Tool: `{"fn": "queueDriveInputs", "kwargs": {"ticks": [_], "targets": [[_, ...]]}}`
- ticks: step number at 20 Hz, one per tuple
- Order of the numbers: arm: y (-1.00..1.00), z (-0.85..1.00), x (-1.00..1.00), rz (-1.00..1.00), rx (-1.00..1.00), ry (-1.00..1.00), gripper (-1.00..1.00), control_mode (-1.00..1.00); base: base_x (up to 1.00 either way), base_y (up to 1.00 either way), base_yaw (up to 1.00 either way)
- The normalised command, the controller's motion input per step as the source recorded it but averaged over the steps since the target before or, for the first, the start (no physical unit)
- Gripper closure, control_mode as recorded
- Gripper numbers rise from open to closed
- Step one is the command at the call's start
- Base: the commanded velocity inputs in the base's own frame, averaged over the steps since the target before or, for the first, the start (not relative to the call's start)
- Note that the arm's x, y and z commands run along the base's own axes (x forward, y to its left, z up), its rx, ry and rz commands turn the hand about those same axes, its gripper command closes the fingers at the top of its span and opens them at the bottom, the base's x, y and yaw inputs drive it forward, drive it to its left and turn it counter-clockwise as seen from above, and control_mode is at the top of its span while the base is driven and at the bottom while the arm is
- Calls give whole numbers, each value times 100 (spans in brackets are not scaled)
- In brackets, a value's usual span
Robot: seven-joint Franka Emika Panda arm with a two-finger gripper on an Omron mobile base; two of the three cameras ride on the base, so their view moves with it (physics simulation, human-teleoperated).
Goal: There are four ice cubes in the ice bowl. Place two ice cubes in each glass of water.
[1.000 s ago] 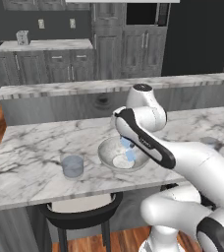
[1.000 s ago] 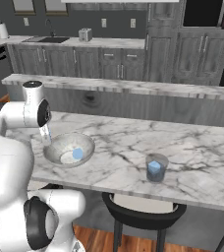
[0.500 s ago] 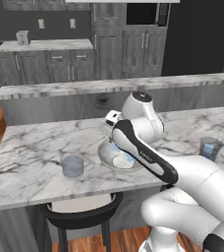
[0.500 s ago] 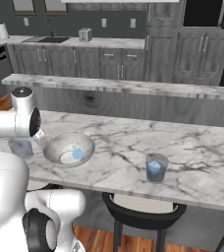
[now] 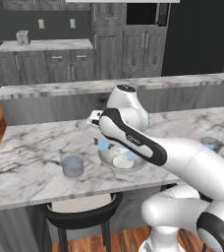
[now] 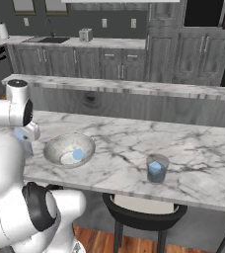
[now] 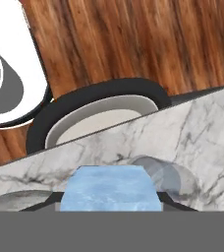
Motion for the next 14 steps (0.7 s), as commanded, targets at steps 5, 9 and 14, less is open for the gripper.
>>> {"fn": "queueDriveInputs", "kwargs": {"ticks": [5,9,14], "targets": [[49,-22,25,5,-9,-1,100,-100,0,0,0],[33,-26,42,0,-7,-7,100,-100,0,0,0],[27,-21,42,0,-5,-4,100,-100,0,0,0]]}}
